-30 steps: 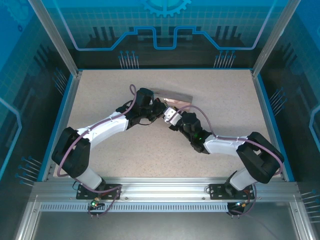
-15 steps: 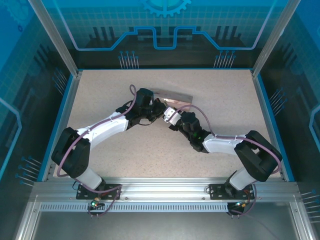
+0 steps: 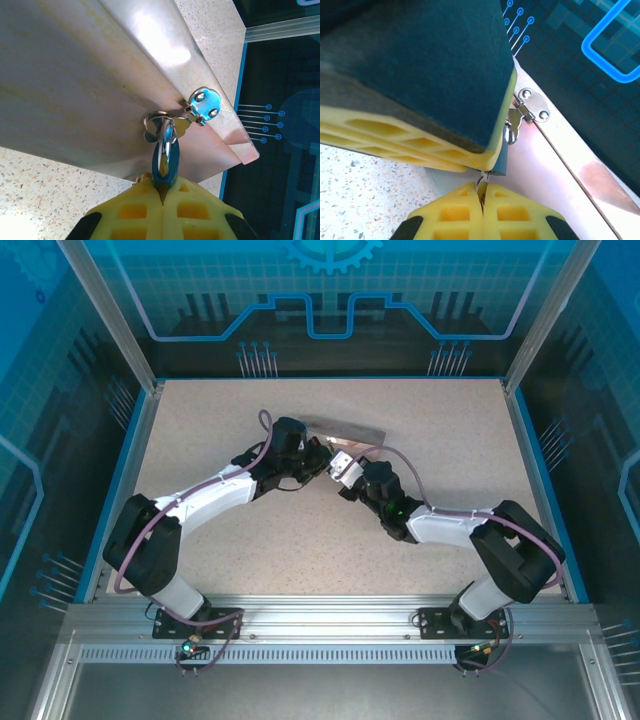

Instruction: Unlock the padlock with the key

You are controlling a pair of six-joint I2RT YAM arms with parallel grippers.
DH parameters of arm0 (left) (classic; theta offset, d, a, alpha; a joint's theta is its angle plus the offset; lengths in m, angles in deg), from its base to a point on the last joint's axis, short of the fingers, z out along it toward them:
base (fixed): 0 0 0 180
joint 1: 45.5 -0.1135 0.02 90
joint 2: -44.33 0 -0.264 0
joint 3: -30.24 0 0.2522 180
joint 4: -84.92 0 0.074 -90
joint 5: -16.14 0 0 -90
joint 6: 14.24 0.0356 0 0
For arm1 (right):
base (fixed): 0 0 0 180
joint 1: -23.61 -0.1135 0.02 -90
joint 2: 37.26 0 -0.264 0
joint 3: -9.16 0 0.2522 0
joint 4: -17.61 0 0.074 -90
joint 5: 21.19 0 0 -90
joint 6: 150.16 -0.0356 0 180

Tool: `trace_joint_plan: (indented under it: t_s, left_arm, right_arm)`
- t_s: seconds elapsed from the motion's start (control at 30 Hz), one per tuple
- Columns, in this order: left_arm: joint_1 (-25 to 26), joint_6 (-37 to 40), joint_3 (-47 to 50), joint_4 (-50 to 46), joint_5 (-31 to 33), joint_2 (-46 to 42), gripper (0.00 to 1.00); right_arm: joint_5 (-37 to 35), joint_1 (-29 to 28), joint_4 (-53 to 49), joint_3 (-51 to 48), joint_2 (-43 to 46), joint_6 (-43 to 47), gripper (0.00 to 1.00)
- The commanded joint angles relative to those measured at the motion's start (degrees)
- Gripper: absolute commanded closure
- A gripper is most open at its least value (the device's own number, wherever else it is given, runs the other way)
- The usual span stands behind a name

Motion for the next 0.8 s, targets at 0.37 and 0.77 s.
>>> trace_joint_plan:
  t_s: [0.37, 0.77]
  left_arm:
    - [-0.06, -0.04, 2.06, 4.82, -0.61, -1.23, 1.00]
    - [0.42, 0.86, 2.40, 5.07, 0.52, 0.05, 1.00]
  right_arm:
    - [15.82, 4.90, -8.96, 1.18, 3.93, -22.42, 1.00]
    - [26.76, 8.64, -2.70, -2.82, 3.10, -37.63, 1.00]
